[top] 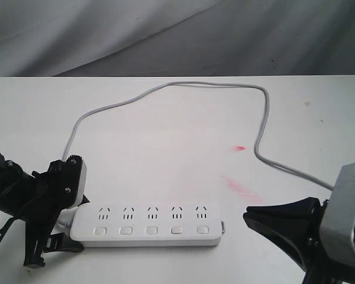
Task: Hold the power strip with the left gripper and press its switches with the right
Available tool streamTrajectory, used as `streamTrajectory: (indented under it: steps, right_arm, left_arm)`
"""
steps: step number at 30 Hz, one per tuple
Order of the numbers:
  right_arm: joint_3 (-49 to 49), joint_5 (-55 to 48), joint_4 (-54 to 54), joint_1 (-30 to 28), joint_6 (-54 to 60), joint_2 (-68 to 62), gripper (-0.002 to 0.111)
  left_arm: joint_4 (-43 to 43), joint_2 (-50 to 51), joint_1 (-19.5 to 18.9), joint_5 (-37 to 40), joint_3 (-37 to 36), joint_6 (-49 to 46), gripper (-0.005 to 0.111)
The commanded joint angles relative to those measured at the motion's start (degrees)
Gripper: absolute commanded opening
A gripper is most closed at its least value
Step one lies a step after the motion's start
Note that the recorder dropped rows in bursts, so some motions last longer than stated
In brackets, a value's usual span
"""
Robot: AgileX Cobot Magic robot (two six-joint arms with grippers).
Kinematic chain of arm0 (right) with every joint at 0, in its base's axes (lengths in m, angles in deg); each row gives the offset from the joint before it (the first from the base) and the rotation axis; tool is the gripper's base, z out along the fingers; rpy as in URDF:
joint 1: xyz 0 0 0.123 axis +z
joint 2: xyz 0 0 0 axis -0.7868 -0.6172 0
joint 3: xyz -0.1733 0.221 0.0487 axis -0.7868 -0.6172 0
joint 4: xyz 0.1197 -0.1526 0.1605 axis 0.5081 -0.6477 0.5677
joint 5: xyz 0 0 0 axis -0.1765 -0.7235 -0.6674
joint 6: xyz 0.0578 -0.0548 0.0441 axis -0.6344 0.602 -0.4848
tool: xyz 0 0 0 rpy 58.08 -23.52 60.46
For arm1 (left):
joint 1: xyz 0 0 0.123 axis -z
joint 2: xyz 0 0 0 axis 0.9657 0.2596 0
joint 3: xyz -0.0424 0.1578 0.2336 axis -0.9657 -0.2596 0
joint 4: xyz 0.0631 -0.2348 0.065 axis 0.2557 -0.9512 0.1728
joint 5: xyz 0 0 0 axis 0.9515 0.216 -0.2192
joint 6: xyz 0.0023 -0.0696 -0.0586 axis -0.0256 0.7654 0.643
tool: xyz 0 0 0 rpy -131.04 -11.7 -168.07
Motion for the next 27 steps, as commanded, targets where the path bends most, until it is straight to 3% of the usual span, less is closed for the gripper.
streamTrajectory:
  steps: [1,9,12,18,27]
  right_arm:
    - [-0.2,3.0,0.0,-0.1,-0.3,0.9,0.0]
    - [-0.2,11.7,-0.6,-0.4,-0.1,9.2,0.0]
    - [-0.7,12.2,-0.6,-2.9,-0.1,12.2,0.0]
    - [-3.9,3.9,-0.2,-13.2,-0.3,19.5,0.0]
    - [-6.4,-6.5,-0.4,-35.8,-0.3,36.7,0.0]
  left_arm:
    - [0.6,0.3,-0.1,-1.9,0.1,-0.2,0.054]
    - [0.6,0.3,-0.1,-1.9,0.1,-0.2,0.054]
    - [0.6,0.3,-0.1,-1.9,0.1,-0.2,0.054]
    - [0.6,0.3,-0.1,-1.9,0.1,-0.2,0.054]
    - [0.6,0.3,-0.1,-1.9,0.1,-0.2,0.054]
